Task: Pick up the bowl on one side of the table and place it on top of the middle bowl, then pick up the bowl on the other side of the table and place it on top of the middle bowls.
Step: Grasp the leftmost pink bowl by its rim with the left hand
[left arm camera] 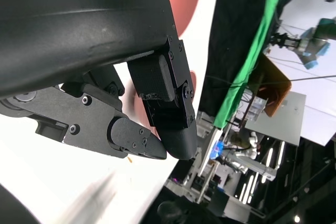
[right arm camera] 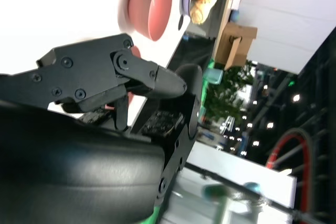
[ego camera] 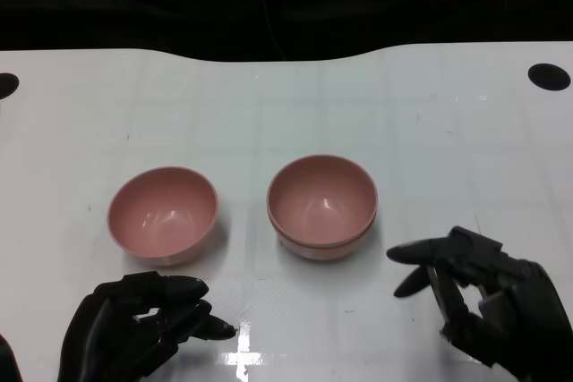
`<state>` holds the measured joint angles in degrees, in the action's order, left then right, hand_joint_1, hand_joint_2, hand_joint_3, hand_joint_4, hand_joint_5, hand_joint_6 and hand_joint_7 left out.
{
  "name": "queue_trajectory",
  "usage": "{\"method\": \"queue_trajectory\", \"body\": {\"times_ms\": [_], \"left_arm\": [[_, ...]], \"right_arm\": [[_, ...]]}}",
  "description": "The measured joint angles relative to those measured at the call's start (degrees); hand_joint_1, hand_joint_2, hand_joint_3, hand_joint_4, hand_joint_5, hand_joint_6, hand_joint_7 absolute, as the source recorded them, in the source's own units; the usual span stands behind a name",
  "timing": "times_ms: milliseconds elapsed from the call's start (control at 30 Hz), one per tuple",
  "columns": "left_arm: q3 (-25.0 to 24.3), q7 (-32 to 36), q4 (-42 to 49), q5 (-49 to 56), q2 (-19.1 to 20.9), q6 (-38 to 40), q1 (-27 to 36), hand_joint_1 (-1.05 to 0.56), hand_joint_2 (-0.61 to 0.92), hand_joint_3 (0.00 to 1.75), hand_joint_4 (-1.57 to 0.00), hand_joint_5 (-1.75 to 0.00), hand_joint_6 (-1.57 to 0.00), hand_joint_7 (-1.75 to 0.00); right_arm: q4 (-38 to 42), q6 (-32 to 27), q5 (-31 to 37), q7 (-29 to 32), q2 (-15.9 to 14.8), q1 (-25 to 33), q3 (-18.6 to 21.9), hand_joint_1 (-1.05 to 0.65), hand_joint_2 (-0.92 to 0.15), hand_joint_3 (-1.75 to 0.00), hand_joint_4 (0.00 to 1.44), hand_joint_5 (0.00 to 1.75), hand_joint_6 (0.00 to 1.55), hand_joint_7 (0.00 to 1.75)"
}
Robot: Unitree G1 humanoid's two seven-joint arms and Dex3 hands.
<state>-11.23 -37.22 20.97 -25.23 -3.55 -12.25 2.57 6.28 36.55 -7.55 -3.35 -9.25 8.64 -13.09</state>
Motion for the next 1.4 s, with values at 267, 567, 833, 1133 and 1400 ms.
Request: {"method": "queue_trajectory", "body": {"times_ms": [267,567,833,1133,1400], "left_arm": [[1.3,5.4,-1.0,7.5,-0.8,-10.3,1.3,-0.53,0.92,0.15,-0.88,-0.30,-0.88,0.00],[3.1,19.0,-3.3,27.7,4.4,-23.4,1.3,-0.63,0.92,0.25,-0.51,-0.02,-0.40,0.00],[4.8,38.6,-9.9,54.3,10.6,-24.2,0.4,-0.64,0.92,0.33,-0.30,0.00,-0.18,0.00],[12.7,48.5,-12.7,74.5,16.6,-10.9,-2.5,-0.60,0.92,0.32,-0.33,-0.04,-0.15,-0.01],[20.3,48.3,-11.4,80.5,20.0,-0.4,-8.5,-0.59,0.92,0.25,-0.41,-0.08,-0.21,-0.03]], "right_arm": [[-2.2,-7.8,-6.2,-5.8,2.5,2.8,3.9,-0.12,-0.47,-1.22,0.89,1.61,0.89,1.23],[-1.9,-12.2,-6.9,-9.7,4.7,2.2,6.6,-0.17,-0.39,-1.39,0.91,1.75,0.79,1.63],[-2.7,-19.0,-9.8,-12.4,6.1,1.9,8.7,-0.16,-0.35,-1.43,0.92,1.73,0.82,1.57],[-3.5,-21.1,-10.1,-13.2,7.0,1.9,9.7,-0.17,-0.36,-1.42,0.91,1.72,0.83,1.55],[-3.5,-21.1,-9.1,-13.2,7.9,1.9,10.8,-0.17,-0.37,-1.40,0.91,1.71,0.82,1.55]]}}
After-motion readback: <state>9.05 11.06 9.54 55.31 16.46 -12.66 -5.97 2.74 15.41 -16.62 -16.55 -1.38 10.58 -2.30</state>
